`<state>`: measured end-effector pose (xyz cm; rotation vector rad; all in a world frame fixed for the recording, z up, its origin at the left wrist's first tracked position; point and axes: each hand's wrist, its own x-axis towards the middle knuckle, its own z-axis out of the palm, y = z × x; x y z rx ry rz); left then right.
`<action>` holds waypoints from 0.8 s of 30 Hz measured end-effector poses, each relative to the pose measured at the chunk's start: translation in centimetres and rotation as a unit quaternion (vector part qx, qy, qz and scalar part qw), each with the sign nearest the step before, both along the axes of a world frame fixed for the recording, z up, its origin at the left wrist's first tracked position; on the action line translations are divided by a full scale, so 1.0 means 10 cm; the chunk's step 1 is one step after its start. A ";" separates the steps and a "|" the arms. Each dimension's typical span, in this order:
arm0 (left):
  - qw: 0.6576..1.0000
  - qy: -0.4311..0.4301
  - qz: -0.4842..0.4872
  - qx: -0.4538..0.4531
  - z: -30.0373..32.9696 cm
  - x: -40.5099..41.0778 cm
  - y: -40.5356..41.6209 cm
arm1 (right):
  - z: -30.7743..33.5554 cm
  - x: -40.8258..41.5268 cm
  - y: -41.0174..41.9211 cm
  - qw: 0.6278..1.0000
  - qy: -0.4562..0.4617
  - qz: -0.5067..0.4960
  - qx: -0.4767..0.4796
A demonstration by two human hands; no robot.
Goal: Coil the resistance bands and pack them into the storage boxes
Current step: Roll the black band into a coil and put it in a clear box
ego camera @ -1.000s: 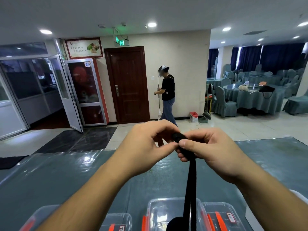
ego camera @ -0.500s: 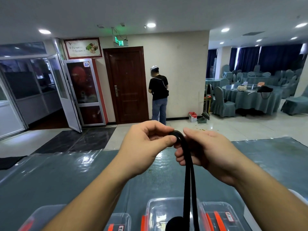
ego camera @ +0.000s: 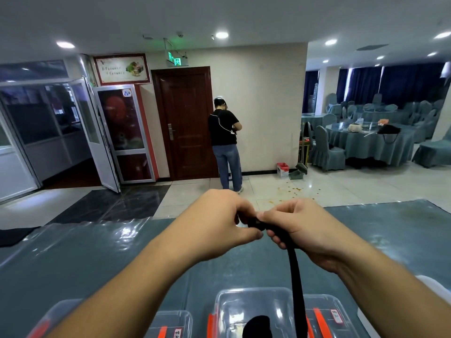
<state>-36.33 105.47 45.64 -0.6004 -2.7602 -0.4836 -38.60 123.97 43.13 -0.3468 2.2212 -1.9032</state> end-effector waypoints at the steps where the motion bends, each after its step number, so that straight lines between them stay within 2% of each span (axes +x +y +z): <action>1: 1.000 0.000 0.004 -0.011 0.01 0.00 0.01 | -0.01 0.00 0.00 1.000 0.014 0.002 0.014; 4: 1.000 0.002 -0.008 0.019 0.00 -0.01 0.01 | -0.01 0.00 0.02 1.000 0.028 0.013 0.007; 7: 0.984 -0.041 -0.036 0.167 -0.01 -0.07 -0.07 | -0.01 0.00 0.04 0.995 0.053 0.014 -0.078; 10: 0.939 -0.102 -0.067 0.323 -0.03 -0.12 -0.12 | -0.04 0.02 0.06 0.981 0.142 0.004 -0.135; 13: 0.892 -0.122 -0.092 0.425 -0.09 -0.15 -0.07 | -0.06 0.06 0.02 0.965 0.196 -0.012 -0.176; 19: 0.792 -0.104 -0.104 0.592 -0.27 -0.19 0.13 | -0.12 0.10 -0.14 0.951 0.202 -0.087 -0.216; 22: 0.724 -0.127 -0.109 0.669 -0.33 -0.17 0.26 | -0.14 0.10 -0.18 0.951 0.195 -0.089 -0.223; 24: 0.705 -0.150 -0.110 0.685 -0.39 -0.19 0.28 | -0.15 0.11 -0.17 0.951 0.193 -0.094 -0.222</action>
